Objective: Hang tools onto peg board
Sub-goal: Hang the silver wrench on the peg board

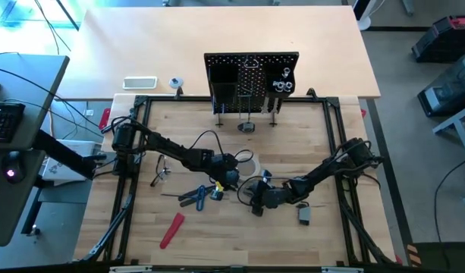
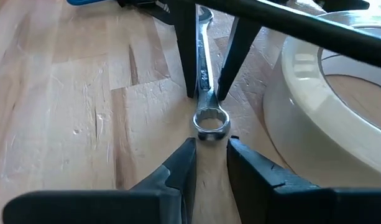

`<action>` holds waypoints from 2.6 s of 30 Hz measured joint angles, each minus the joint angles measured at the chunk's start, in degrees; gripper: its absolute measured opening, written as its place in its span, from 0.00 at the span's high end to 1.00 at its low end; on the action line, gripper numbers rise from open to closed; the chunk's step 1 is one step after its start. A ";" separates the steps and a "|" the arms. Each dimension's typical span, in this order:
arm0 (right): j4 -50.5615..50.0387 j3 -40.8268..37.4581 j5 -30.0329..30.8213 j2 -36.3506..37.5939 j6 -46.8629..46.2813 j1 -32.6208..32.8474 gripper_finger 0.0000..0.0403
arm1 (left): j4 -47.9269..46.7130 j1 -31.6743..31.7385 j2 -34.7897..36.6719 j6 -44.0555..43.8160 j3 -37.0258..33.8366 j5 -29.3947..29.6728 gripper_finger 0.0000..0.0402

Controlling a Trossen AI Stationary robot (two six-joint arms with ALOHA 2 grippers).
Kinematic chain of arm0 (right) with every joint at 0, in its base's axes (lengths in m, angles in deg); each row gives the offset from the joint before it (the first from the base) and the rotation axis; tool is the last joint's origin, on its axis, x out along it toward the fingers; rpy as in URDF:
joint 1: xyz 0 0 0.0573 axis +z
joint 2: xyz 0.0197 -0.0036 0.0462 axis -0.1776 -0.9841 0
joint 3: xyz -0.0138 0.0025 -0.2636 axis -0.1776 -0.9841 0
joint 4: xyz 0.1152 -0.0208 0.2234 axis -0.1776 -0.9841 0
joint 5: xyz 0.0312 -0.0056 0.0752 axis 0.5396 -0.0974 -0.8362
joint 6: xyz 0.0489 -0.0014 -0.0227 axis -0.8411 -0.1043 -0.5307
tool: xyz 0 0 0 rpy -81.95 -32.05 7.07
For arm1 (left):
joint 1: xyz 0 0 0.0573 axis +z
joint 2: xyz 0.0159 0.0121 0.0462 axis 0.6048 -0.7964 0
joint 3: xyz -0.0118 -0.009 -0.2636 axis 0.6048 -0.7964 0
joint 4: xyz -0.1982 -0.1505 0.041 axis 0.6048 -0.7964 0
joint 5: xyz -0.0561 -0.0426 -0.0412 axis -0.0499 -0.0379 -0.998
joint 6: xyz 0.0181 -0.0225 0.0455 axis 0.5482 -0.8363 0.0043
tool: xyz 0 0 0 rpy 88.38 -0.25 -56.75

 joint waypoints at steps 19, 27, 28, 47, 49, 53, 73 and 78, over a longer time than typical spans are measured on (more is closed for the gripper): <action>2.92 -0.04 2.05 1.70 4.13 -0.69 0.81 | 0.18 -0.02 0.00 0.01 0.04 0.39 0.81; 3.92 -0.02 0.91 1.70 6.35 -0.79 0.92 | 0.22 -0.04 0.00 -0.02 0.04 0.41 0.81; 3.92 -0.02 0.57 1.70 6.33 -0.91 0.93 | 0.22 -0.04 0.00 -0.02 0.04 0.42 0.81; 4.02 0.16 -5.47 0.06 4.95 -3.08 0.93 | 0.28 -0.04 0.00 -0.02 0.06 0.45 0.81; 4.40 0.21 -5.24 -0.98 3.81 -3.08 0.93 | 0.28 -0.04 0.01 0.00 0.06 0.43 0.81; 5.30 0.33 -5.07 -2.42 2.22 -3.08 0.93 | 0.23 -0.04 0.16 0.02 0.08 0.34 0.81; 4.66 0.17 -5.00 -2.86 0.97 -2.97 0.93 | -9.86 4.82 16.64 -5.16 -4.02 2.53 0.56; 4.68 0.15 -4.75 -2.91 0.97 -2.97 0.93 | -2.22 8.39 20.67 -11.98 -13.57 -1.52 0.56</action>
